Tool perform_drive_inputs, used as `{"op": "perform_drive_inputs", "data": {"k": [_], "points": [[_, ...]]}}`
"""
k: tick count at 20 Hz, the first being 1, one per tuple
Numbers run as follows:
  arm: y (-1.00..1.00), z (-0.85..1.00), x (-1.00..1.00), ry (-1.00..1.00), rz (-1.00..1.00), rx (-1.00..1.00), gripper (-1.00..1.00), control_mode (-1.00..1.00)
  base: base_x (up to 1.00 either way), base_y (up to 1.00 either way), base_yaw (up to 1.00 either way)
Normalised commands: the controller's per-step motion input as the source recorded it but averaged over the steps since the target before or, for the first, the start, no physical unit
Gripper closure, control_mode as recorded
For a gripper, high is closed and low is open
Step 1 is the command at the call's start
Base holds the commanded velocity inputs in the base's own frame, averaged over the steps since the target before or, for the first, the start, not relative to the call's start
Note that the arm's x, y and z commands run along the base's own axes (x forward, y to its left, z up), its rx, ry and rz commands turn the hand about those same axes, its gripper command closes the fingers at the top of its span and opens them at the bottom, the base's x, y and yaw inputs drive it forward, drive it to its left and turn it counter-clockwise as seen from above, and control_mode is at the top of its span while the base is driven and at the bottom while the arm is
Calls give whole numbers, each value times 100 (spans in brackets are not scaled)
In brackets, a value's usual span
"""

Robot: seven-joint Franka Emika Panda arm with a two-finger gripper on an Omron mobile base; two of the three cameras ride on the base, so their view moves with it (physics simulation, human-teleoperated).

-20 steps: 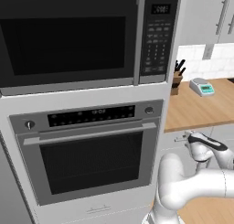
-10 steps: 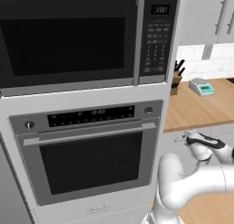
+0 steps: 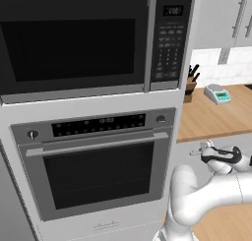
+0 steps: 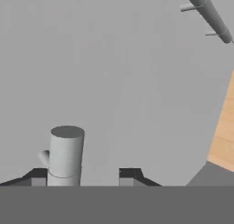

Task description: Take a straw from the drawer in front and place it inside the glass cup on the dining counter.

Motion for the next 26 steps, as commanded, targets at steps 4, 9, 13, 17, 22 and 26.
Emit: {"op": "perform_drive_inputs", "data": {"k": [4,9,13,17,22,26], "points": [[-71,-100,-100,9,-6,12,100,-100,0,0,0],[-79,-99,-100,3,-8,12,100,-100,0,0,0],[-78,-95,-100,3,-10,11,100,-100,0,0,0],[-76,-82,-100,0,-9,8,100,-100,0,0,0],[-74,-75,-100,0,-8,3,100,-100,0,0,0],[-68,-84,-100,0,-8,0,100,-100,0,0,0]]}}
